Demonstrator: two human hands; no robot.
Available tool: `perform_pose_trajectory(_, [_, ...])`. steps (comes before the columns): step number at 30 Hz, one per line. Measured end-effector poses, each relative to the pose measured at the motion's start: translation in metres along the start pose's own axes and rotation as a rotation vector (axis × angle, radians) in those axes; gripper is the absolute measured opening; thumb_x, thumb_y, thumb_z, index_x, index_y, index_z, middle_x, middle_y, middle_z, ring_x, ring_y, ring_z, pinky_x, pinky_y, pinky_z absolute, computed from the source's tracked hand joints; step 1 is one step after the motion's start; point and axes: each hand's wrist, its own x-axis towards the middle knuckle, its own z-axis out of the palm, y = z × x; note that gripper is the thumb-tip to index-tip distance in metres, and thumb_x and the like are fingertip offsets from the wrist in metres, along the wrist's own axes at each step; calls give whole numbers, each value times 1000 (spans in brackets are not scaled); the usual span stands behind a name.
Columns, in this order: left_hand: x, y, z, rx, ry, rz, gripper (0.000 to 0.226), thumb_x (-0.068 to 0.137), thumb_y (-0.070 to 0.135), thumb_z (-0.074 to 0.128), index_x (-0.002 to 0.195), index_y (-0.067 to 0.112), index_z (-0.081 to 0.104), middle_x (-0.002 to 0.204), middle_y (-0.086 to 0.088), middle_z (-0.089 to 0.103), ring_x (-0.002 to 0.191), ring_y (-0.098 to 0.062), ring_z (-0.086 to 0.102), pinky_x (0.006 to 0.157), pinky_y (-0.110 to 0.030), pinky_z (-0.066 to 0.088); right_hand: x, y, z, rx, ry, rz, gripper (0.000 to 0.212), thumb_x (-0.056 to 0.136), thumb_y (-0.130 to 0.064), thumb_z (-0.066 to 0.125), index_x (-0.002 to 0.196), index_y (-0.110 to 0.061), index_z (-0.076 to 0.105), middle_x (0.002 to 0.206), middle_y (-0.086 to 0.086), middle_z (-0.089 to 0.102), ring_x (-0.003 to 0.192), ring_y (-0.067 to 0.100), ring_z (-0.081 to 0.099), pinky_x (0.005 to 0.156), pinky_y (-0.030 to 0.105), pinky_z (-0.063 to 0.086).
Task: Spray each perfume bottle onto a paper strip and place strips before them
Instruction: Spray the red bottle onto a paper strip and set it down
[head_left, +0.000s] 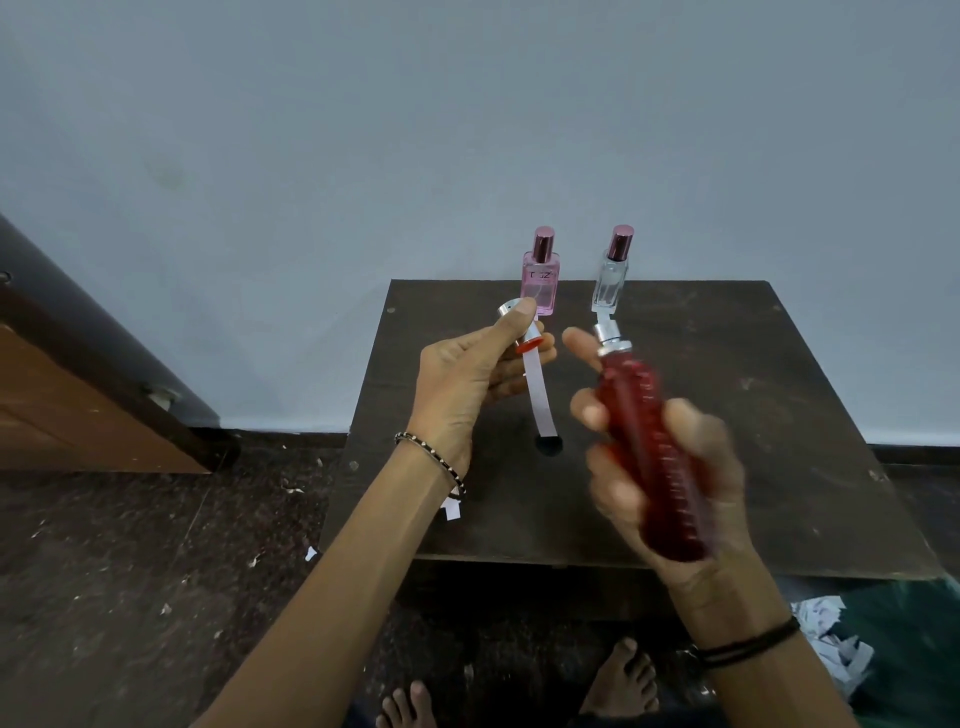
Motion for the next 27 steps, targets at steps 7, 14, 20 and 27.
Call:
perform_pose_trajectory(7, [0, 1, -4, -17, 17, 8, 35, 81, 42, 78, 90, 8, 80, 90, -9, 80, 77, -15, 77, 61, -20, 57, 16, 11, 6, -168, 104, -13, 36, 77, -13, 79, 113, -12, 77, 117, 13, 74, 96, 21, 75, 81, 37, 59])
perform_pose_trajectory(14, [1, 2, -4, 4, 34, 22, 29, 81, 44, 78, 84, 16, 82, 88, -7, 80, 81, -17, 77, 61, -19, 56, 15, 3, 3, -6, -46, 35, 68, 81, -15, 59, 148, -11, 48, 138, 24, 55, 104, 31, 64, 84, 51, 50])
perform_pose_trajectory(20, [2, 3, -3, 2, 51, 24, 35, 82, 41, 75, 96, 9, 78, 90, -7, 80, 86, -20, 77, 67, -25, 61, 12, -3, -1, -148, 3, -12, 73, 74, -20, 58, 147, -18, 49, 127, 18, 56, 96, 28, 57, 76, 45, 47])
perform_pose_trajectory(27, [1, 3, -2, -53, 36, 2, 34, 83, 35, 78, 97, 5, 77, 89, -12, 79, 83, -22, 78, 60, -25, 60, 9, -3, 3, -513, 116, -6, 63, 81, -26, 58, 143, -34, 50, 120, 12, 70, 90, 21, 64, 74, 39, 54])
